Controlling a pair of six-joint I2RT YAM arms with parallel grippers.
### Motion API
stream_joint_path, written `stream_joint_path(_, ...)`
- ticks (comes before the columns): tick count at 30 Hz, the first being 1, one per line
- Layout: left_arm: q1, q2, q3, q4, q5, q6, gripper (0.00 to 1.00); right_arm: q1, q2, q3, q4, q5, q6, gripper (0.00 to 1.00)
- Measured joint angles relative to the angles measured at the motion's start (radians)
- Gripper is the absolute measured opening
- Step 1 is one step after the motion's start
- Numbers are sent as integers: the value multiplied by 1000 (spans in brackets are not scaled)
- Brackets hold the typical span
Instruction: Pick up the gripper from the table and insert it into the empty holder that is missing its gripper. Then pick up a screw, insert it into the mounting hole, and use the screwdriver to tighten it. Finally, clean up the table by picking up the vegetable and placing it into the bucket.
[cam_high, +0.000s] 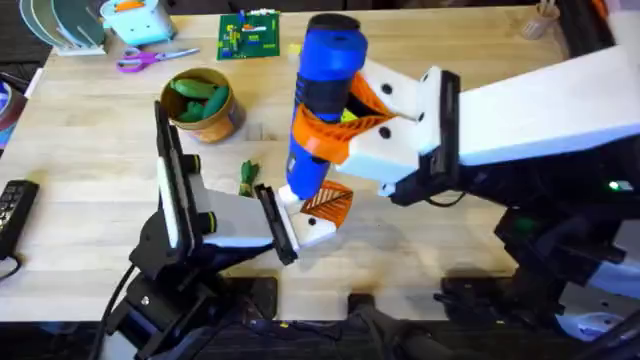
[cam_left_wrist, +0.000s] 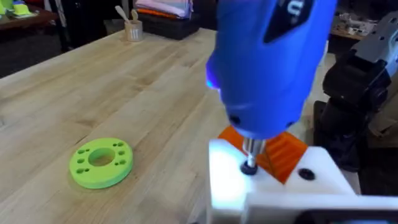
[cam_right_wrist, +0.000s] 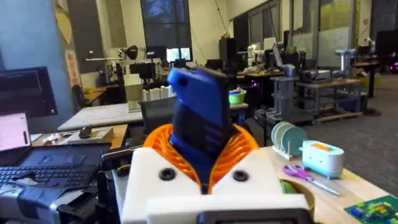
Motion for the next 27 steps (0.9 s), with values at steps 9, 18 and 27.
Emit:
stream_joint_path(9, 0, 0, 0, 0, 0, 0, 5, 0, 22, 0, 10, 5, 19, 24)
stream_joint_path(18, 0, 0, 0, 0, 0, 0, 5, 0, 30, 0, 73, 0, 21, 24)
stream_joint_path(27, 0, 0, 0, 0, 0, 0, 5, -55, -28, 0, 163, -2, 8, 24)
